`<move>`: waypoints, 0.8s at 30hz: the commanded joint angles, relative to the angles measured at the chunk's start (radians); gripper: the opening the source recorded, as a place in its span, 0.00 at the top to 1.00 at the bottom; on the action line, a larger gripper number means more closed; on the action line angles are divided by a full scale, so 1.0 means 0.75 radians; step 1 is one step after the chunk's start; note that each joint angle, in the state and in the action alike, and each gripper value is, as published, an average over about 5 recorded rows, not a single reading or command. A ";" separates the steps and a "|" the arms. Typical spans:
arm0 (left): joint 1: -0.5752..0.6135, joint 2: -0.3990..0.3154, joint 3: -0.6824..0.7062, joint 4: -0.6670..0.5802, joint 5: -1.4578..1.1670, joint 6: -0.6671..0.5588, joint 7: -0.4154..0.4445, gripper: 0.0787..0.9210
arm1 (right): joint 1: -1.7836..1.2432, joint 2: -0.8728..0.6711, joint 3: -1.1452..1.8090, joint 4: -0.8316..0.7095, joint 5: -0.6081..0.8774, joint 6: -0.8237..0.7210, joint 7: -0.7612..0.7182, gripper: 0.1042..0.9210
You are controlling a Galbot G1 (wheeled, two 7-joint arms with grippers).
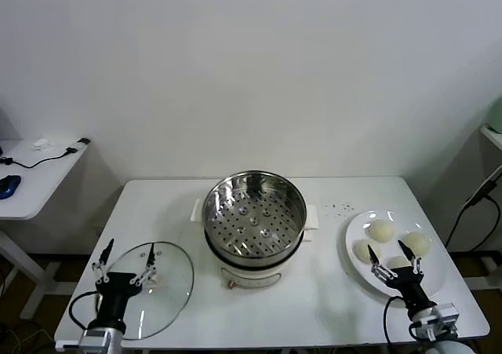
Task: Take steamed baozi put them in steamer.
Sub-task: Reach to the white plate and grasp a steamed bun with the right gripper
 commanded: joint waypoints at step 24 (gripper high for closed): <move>0.080 0.018 0.025 0.003 -0.015 -0.049 -0.077 0.12 | 2.097 -1.000 -1.992 -1.015 -0.577 -0.058 -1.185 0.12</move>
